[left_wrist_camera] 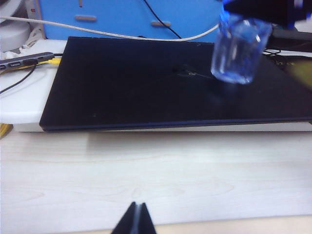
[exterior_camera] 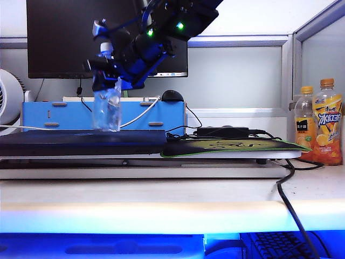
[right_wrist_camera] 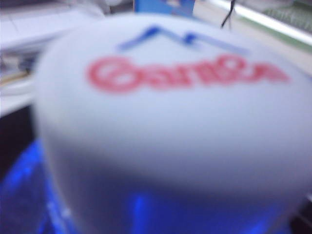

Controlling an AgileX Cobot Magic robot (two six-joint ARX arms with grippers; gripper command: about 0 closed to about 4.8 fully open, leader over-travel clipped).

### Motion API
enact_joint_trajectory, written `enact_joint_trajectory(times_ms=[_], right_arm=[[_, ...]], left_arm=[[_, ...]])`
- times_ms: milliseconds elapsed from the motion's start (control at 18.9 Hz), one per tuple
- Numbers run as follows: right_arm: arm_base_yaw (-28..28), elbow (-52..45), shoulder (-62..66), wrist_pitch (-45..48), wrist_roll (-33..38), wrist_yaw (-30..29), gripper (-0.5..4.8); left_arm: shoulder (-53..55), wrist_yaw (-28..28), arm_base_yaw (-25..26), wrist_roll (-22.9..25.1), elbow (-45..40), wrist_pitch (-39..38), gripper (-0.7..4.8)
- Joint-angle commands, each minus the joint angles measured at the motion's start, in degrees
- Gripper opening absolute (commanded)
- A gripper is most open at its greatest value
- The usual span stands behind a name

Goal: Pick up the mineral water bottle and place it on the laptop.

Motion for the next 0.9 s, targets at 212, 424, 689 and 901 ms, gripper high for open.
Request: enact_joint_trajectory(times_ms=[212,424,689,901], right_arm=[[0.4,0.8,-0.7,-1.7,-5.2,-0.2,3.04],[0.8,1.1,-0.9,2.3,-5.2,-0.4,4.79],[1.4,10.0,-0.9,2.3,-6.1,0.4,4.79],[1.3,15.4,-2.1,1.6,-6.1,11.8,4.25]], left_arm=[[-0.1,0.4,0.0,0.1,0.0,-0.3,-0.02],[-0.1,0.4,0.0,0.1,0.0,-0.3,-0.02],[-0.1,0.4,0.0,0.1,0.0,-0.3,-0.02],[-0.1,0.4,0.0,0.1,0.0,-0.3,-0.02]])
